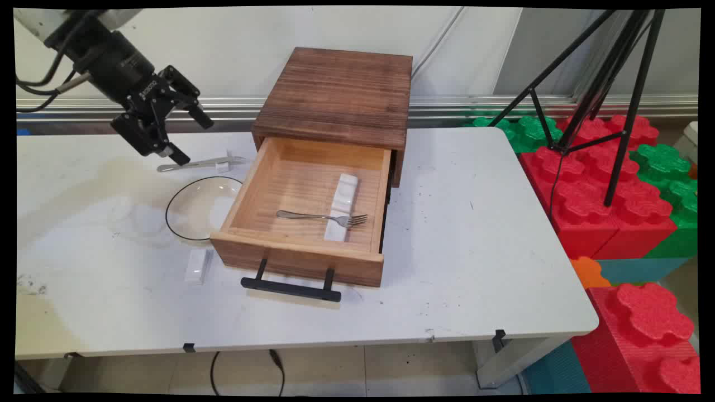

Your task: Pick up the knife from the left of the white plate

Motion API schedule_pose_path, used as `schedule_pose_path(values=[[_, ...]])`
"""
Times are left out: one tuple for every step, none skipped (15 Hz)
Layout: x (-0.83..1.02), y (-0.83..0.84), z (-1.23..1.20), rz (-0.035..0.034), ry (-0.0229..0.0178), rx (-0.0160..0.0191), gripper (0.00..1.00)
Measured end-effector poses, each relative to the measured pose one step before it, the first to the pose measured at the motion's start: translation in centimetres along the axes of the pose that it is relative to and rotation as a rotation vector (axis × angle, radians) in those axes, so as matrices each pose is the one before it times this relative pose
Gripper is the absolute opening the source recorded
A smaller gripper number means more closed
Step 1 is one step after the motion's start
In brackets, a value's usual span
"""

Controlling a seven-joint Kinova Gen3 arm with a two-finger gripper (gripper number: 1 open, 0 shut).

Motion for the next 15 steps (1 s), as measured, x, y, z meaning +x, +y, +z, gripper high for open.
schedule_pose_path(values=[[-0.750,-0.481,0.165,0.00981,-0.02468,0.01081,1.00],[-0.683,-0.489,0.171,0.00671,-0.02064,0.01370,1.00],[-0.433,-0.366,0.148,0.00329,-0.01264,0.00924,1.00],[-0.605,-0.550,0.251,0.00393,-0.01767,0.01305,1.00],[-0.402,-0.383,0.192,0.00090,-0.01100,0.00933,1.00],[-0.586,-0.572,0.316,0.00055,-0.01606,0.01306,1.00],[-0.742,-0.699,0.429,-0.00128,-0.01965,0.01612,1.00],[-0.643,-0.541,0.397,-0.00223,-0.01591,0.01279,1.00],[-0.645,-0.607,0.510,-0.00133,-0.01700,0.01164,1.00],[-0.591,-0.463,0.461,-0.00160,-0.01404,0.00882,1.00],[-0.710,-0.508,0.589,-0.00443,-0.01656,0.00963,1.00],[-0.576,-0.405,0.527,-0.00404,-0.01364,0.00737,1.00],[-0.642,-0.467,0.654,-0.00245,-0.01496,0.00694,1.00],[-0.584,-0.452,0.725,-0.00015,-0.01536,0.00473,1.00],[-0.457,-0.376,0.643,-0.00011,-0.01254,0.00331,1.00]])
